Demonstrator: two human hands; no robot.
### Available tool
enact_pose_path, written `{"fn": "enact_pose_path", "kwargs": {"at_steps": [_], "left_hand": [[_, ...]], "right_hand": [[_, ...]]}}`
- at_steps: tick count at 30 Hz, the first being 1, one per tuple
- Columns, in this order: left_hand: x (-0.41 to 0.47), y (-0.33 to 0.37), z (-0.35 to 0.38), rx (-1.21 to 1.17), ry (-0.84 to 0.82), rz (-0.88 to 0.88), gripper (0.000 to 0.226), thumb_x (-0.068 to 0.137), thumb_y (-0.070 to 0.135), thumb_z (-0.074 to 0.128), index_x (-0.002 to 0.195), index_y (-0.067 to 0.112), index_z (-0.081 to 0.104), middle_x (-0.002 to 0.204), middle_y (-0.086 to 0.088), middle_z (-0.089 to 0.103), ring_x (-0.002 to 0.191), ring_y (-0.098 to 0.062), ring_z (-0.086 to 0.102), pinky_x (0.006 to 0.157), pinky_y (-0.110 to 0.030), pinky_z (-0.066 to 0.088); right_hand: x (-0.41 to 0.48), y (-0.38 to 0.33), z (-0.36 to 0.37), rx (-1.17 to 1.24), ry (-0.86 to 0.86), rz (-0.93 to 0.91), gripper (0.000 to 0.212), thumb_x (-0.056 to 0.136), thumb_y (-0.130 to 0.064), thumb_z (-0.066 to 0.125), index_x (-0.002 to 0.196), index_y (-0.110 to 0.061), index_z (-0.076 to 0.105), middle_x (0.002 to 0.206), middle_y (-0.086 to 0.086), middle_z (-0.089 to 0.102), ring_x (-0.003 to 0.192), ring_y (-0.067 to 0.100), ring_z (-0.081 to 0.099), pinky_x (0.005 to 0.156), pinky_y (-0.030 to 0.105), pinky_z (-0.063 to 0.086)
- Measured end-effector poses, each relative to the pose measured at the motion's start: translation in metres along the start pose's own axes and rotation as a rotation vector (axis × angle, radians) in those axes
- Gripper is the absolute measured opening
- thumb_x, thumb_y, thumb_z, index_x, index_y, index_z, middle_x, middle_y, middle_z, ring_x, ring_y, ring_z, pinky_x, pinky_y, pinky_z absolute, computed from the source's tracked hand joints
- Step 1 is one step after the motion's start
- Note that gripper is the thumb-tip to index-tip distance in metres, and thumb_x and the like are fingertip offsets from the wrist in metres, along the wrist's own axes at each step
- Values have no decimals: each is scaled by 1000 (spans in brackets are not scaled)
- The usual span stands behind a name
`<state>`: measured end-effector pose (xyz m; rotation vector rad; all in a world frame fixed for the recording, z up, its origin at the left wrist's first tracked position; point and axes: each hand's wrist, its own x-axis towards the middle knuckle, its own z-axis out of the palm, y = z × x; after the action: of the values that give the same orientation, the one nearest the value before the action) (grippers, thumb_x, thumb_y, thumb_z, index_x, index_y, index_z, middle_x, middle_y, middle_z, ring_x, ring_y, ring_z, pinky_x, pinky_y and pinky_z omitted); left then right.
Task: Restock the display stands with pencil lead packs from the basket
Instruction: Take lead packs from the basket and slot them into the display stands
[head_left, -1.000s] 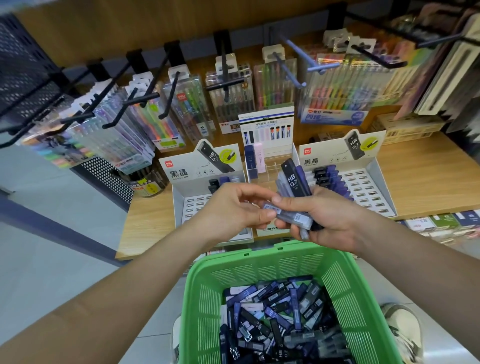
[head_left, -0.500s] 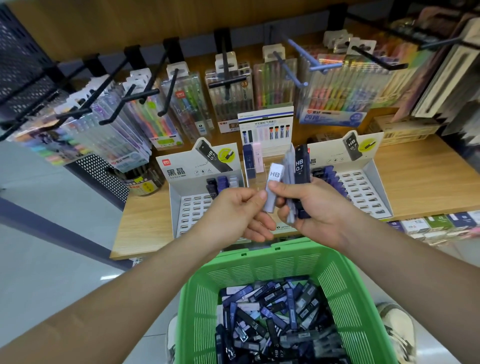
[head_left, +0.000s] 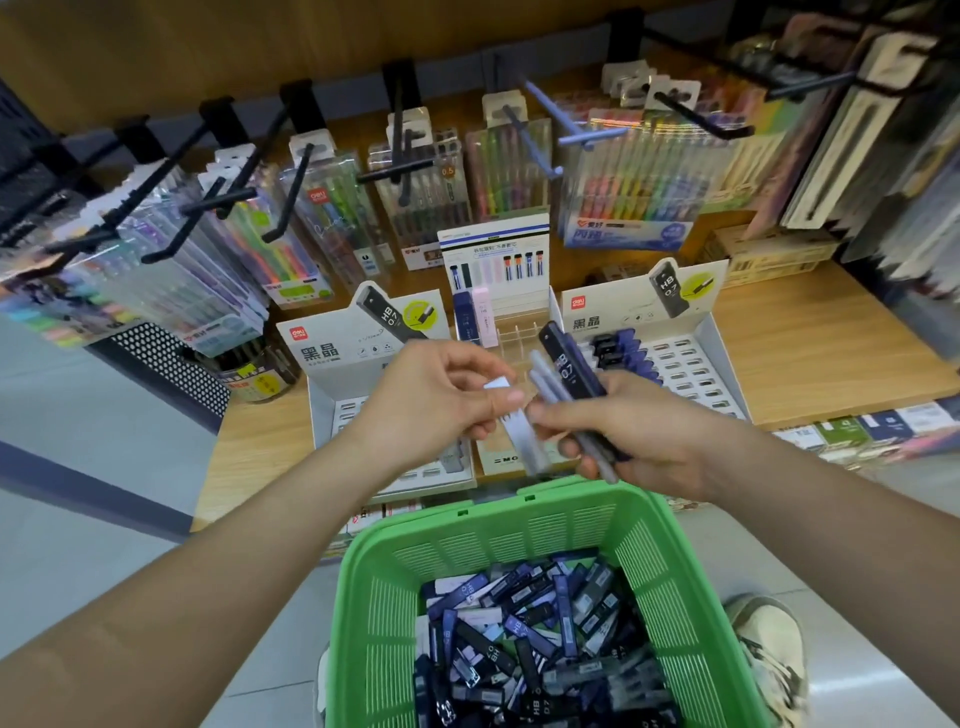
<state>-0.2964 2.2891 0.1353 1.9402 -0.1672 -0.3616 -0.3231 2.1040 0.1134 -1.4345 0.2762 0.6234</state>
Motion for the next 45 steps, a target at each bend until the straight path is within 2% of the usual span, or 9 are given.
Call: {"fn": "enact_pose_path", "kwargs": {"at_steps": [4,7,11,15,20,25,35,41,45], "left_hand": [[23,4,11,-26,57,37,16,87,-1,64,82,14,68,68,-5,69,62,-14,67,62,-21,57],[43,-3,37,221,18,98,17,88,4,65,82,20,62,76,-6,70,73,-18,69,72,-32,59],[69,-15,73,504,52,235,12,83,13,73,84,23,66,79,8,65,77,-10,62,80,-33,54],[92,-28,94,667,127,265,12,83,19,74,94,19,72,90,3,71,82,-13,63,83,-34,53],[102,-42,105,851,127,268,14,86,29,68,100,25,71,96,3,73,86,-17,66,79,-37,54],[104,-42,111,924,112,313,16,87,31,67,101,27,71,97,6,73,84,-14,66,76,-34,55],[107,-42,114,1015,134,310,3,91,27,62,92,29,64,84,8,70,70,-12,62,63,-29,53],[101,-46,122,1086,98,354,16,94,28,56,94,28,71,95,10,67,88,-15,59,64,-31,54],[97,-35,127,1073,123,312,18,94,22,54,93,23,72,98,6,62,92,-15,56,62,-26,44]], "right_hand": [[-9,-15,-36,279,230,-29,17,87,-5,68,101,4,66,63,8,58,48,13,51,41,20,46],[-16,-21,-62,433,324,-75,24,90,-2,65,113,3,65,60,7,63,52,15,59,51,26,56],[-18,-19,-77,452,363,-91,29,94,-3,61,122,3,59,78,15,66,57,18,68,51,30,58],[-17,-17,-83,444,370,-119,24,95,-1,58,119,4,59,74,14,65,54,18,68,51,30,59],[-19,-16,-90,455,375,-116,14,95,0,58,108,4,61,72,14,65,56,19,68,55,32,61],[-21,-15,-94,468,358,-114,16,95,-1,58,110,2,61,72,13,67,60,20,69,57,33,61],[-24,-11,-100,461,368,-131,19,93,-4,62,112,-1,61,76,13,73,68,21,73,59,33,60],[-23,-11,-99,462,343,-128,18,92,-3,63,110,-3,62,77,12,74,68,21,74,57,33,60],[-23,-11,-97,438,328,-132,14,92,-4,64,106,-4,64,76,12,73,65,19,73,51,28,56]]}}
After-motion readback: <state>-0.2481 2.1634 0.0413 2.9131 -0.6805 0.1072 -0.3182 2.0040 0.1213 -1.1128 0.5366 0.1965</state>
